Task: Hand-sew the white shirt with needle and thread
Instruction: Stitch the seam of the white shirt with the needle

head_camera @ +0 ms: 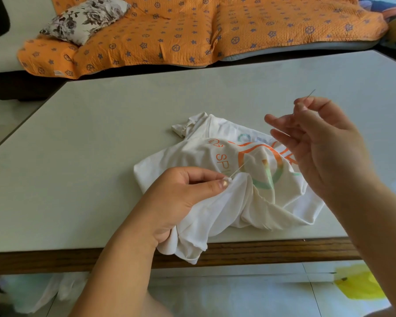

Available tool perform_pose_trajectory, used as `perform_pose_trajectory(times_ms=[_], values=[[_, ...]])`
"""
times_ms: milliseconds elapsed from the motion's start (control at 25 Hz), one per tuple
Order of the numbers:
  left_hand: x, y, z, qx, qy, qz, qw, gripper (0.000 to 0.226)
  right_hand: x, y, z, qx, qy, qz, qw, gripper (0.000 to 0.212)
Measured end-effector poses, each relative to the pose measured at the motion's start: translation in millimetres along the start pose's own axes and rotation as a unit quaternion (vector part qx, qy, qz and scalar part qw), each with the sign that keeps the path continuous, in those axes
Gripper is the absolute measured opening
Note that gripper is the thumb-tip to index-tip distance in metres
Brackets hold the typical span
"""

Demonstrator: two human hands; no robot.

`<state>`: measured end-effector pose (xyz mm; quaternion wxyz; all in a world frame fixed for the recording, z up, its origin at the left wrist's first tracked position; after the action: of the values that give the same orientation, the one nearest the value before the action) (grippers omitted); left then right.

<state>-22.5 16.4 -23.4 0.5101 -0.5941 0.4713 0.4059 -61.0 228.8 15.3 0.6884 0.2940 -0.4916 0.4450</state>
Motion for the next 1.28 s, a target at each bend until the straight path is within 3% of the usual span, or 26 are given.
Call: perform_pose_trajectory(times_ms=[120,240,360,520,760,1280], values=[[-0.5,0.0,-1.2,-0.002,0.002,0.0,1.0,0.034,0.1,-18.2,13.4,0.08,-0.165,-0.047,0.982,0.012],[-2.2,-0.4,-2.1,-0.001,-0.001,0.003,1.0,0.032,-8.8,-39.5,25.9,0.192,-0.334,-0.081,0.919,0.011],[-2.5,-0.1,-4.3,-0.003,0.005,0.011,1.0,0.03,-14.2,-49.1,27.4,0.233,-0.427,-0.091,0.869,0.012],[-5.1,0.2,-7.6,-0.039,0.05,0.039,0.997,0.007,-10.8,-53.8,27.5,0.243,-0.428,-0.08,0.867,0.017],[-9.9,-2.3,-9.5,-0.079,0.09,0.062,0.991,0.003,-12.9,-56.4,27.7,0.254,-0.437,-0.043,0.862,0.023],[-5.6,1.2,-9.2,-0.045,0.057,0.054,0.996,0.008,-17.4,-55.8,27.4,0.282,-0.43,-0.041,0.856,0.027]])
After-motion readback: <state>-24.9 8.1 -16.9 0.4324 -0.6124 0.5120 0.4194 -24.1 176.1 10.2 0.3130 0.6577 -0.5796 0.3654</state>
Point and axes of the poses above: each hand's wrist, its own y-axis towards the middle knuckle, its own z-axis out of the palm, x = y × z, the point moved 6 cm from there along y, towards the middle knuckle, and after that the axes turned 13 degrees about -x, right-handed, at the moved point
